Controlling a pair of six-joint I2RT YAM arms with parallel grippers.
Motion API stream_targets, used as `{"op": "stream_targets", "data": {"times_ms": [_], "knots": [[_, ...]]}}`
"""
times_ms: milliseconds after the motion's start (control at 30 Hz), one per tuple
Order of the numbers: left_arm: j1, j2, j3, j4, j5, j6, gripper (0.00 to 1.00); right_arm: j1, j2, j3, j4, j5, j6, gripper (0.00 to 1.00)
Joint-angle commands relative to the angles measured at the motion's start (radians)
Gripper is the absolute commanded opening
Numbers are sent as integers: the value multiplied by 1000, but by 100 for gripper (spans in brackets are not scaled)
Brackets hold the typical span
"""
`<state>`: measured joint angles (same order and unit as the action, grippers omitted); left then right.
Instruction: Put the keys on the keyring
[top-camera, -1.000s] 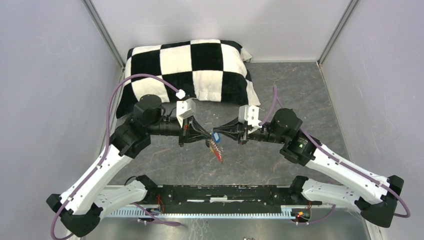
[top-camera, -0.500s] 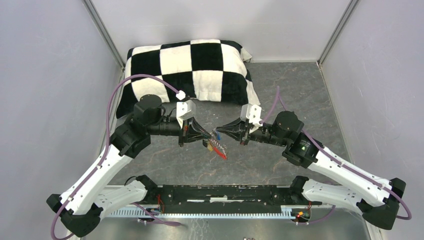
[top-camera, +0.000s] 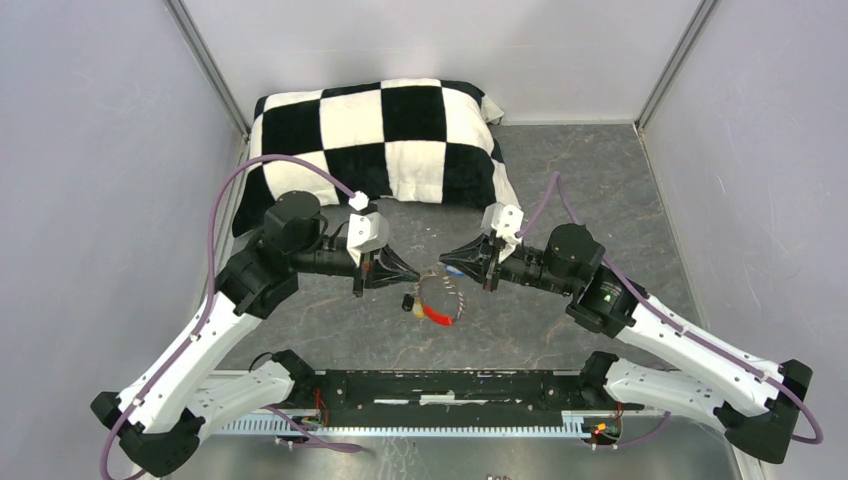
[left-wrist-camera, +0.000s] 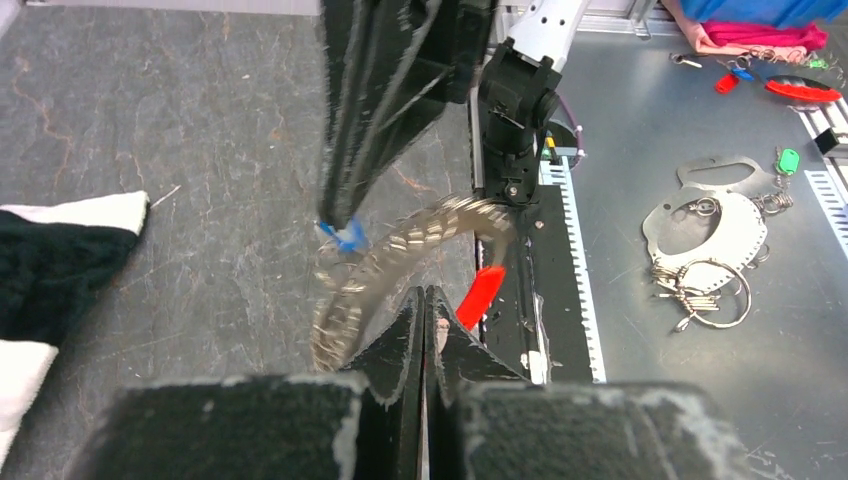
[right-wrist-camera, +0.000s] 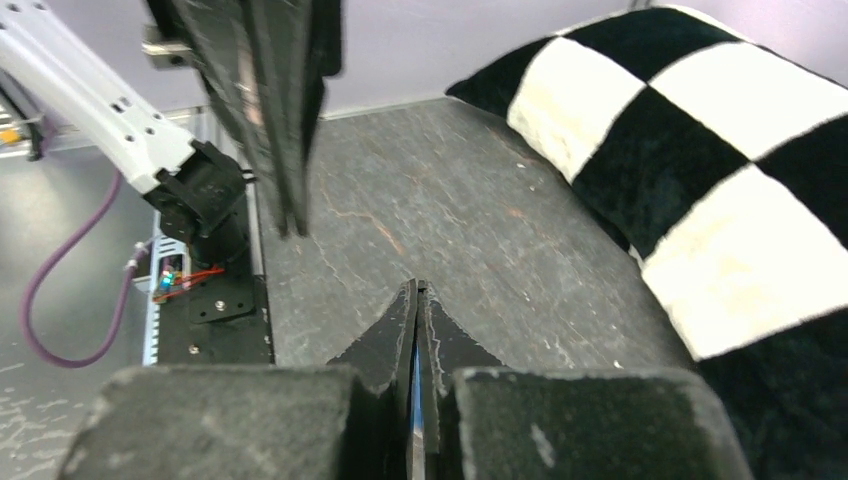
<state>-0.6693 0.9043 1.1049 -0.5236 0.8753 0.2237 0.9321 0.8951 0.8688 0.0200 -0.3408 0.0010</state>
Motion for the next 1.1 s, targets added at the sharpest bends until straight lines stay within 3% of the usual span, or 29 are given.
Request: {"op": "stream_targets", "data": {"times_ms": [0,133,400,467,533,600,700,933,1067], "knots": [[0,-39,35,56,53,55,2,-17,-27,-8,-17,59,35,5],[0,-36,38,69,51,46,2,-19,-33,-4,-40,40,39,0],[0,-63,-50,72,18,32,2,-20,-37,-22,-47,63,44,1],[1,-72,-84,89,19,31,3,-20,-39,-38,-60,96,48,17],[0,-59,-102,105,19,35,13,-22,-46,-69,-72,152,50,34],[2,-36,-104,90,18,55,27,-32,-56,-122,-87,245,65,44],[3,-11,-93,63,30,88,35,-74,-63,-212,-96,286,98,57],[13,-8,-86,43,1,105,38,-160,-97,-533,-26,335,241,84],[12,-4,-78,43,-15,105,38,-162,-69,-610,22,328,331,90]]}}
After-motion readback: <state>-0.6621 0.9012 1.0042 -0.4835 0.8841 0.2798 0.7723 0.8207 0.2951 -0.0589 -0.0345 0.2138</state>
